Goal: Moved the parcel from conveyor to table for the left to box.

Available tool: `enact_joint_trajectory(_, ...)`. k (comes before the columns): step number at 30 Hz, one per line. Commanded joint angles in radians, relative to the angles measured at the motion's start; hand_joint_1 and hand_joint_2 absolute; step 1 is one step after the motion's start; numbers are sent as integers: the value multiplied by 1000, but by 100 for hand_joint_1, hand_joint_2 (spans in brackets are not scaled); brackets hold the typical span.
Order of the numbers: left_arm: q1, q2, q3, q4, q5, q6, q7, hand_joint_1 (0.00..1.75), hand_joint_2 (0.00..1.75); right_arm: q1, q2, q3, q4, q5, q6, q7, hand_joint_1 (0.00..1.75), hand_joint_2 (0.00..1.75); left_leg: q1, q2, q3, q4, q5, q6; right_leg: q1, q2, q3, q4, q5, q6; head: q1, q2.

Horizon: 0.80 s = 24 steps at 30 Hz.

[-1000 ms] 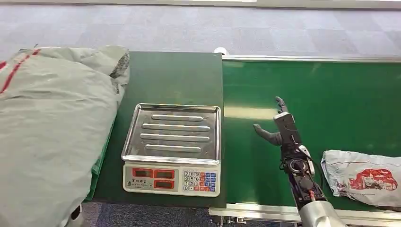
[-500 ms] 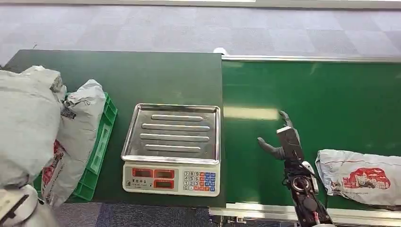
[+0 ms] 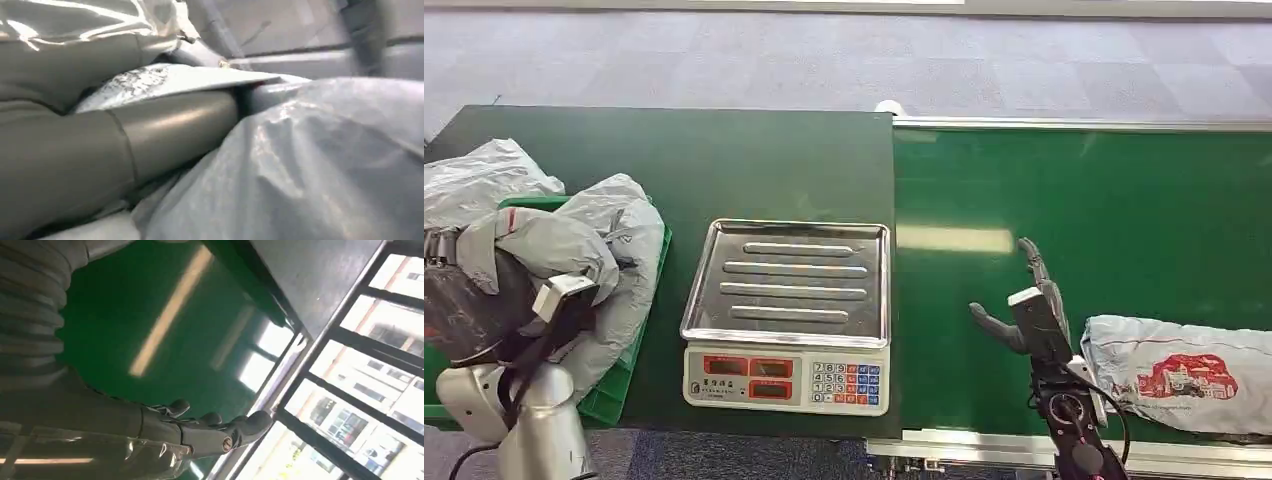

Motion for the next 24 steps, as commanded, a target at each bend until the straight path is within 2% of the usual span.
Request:
enact_joint_trajectory(1, -29, 11, 75, 171, -48, 2, 76, 0, 0, -21, 52, -15, -52, 38, 16, -9, 0, 175, -1, 1, 1, -2, 1, 0, 0, 0, 1, -1, 1, -1, 0, 0)
enact_joint_trajectory(4, -17, 18, 55, 167, -47, 2, 111, 0, 0, -35, 61, -15, -33, 49, 21, -10, 0, 175, -1, 1, 1, -1, 1, 0, 0, 0, 0, -1, 1, 0, 0, 0)
enact_joint_trajectory(6, -38, -31, 156, 128, -38, 2, -22, 0, 0, -46, 68, -12, -4, 59, 20, -18, 0, 175, 0, 3, 0, 0, 0, 0, 0, 2, 0, 0, 1, 0, 0, 0)
enact_joint_trajectory(8, -20, -31, 138, 51, 24, 2, -55, 0, 0, -40, 71, -14, 3, 62, 14, -30, 0, 175, 0, 3, 0, -1, 1, 0, 0, 2, 0, -1, 1, 0, 0, 0)
enact_joint_trajectory(10, 21, -31, 49, -103, 126, 2, -55, 0, 0, -38, 71, -15, 12, 61, 6, -53, 0, 175, 0, 2, 0, 0, 0, 0, 0, 2, 0, 0, 1, 0, 0, 0)
enact_joint_trajectory(12, 21, -31, 49, -103, 126, 2, -55, 0, 0, -38, 71, -15, 12, 61, 6, -53, 0, 175, 1, 2, -2, 1, -1, 0, 1, 2, -1, 0, 1, 0, 0, 0)
enact_joint_trajectory(16, 47, -26, -73, -220, 281, 2, -55, 0, 0, -55, 67, -19, 22, 36, 1, -111, 0, 175, 0, 1, -1, 0, 0, 0, 1, 0, 0, 0, 0, 0, 0, 0)
enact_joint_trajectory(18, 52, -30, -91, -241, 303, 2, -55, 0, 0, -59, 66, -19, 18, 33, 4, -115, 0, 175, 1, 1, -2, 1, 0, 0, 1, 0, -1, 0, 1, 0, 0, 0)
enact_joint_trajectory(23, 76, 3, -197, -381, 447, 2, -55, 0, 0, -77, 57, -18, 9, -11, 10, -140, 0, 175, 0, 3, -2, 1, 1, 0, 1, 2, -2, 0, 2, 0, 0, 0)
enact_joint_trajectory(24, 92, 24, -261, -389, 500, 2, -55, 0, 0, -78, 56, -22, 6, -30, 7, -152, 0, 175, 1, 2, -2, 1, 0, 0, 1, 2, -2, 1, 1, 0, -1, 0)
